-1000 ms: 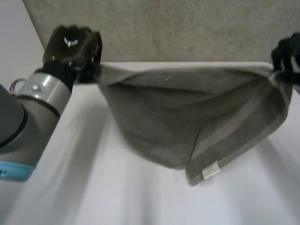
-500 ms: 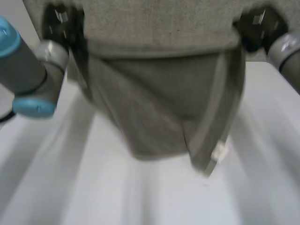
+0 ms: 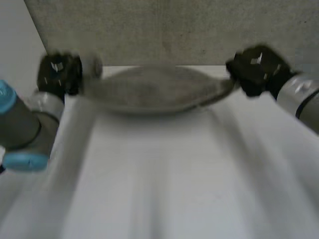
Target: Fold the towel.
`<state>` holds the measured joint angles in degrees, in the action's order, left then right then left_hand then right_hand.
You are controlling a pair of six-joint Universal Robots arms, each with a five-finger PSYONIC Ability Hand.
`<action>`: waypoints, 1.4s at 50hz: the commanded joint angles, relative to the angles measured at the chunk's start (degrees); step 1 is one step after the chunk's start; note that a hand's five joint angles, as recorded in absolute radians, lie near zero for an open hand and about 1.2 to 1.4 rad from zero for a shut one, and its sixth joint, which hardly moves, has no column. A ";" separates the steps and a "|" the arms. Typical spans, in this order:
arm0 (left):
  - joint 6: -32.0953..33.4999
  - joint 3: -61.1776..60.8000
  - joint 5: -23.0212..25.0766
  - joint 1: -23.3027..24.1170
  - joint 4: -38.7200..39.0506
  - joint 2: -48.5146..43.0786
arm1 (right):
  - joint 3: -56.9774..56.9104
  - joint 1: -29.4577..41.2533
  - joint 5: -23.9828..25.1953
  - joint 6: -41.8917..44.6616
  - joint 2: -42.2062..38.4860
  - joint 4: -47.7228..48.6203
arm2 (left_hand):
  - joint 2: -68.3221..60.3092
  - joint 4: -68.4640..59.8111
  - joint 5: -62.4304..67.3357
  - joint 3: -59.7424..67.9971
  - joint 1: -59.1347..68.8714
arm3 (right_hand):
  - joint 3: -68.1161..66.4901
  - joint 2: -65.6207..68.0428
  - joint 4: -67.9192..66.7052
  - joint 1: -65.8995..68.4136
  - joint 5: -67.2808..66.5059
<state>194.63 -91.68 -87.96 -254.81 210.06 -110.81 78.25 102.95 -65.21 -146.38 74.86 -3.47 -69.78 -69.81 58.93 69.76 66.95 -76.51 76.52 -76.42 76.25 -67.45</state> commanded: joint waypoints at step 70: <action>-2.41 -14.32 4.11 0.02 -5.01 6.75 | 30.65 -3.89 -2.54 -10.78 -7.88 19.82 | -10.22 -10.19 11.07 10.24 13.05 | 53.81 -53.82 53.72 -53.55 54.75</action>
<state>192.23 -106.16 -83.77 -254.63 205.02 -104.28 109.49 98.89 -66.11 -160.72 68.81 16.23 -69.78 -69.81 58.93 69.76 66.95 -23.94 24.16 -23.79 23.85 -11.64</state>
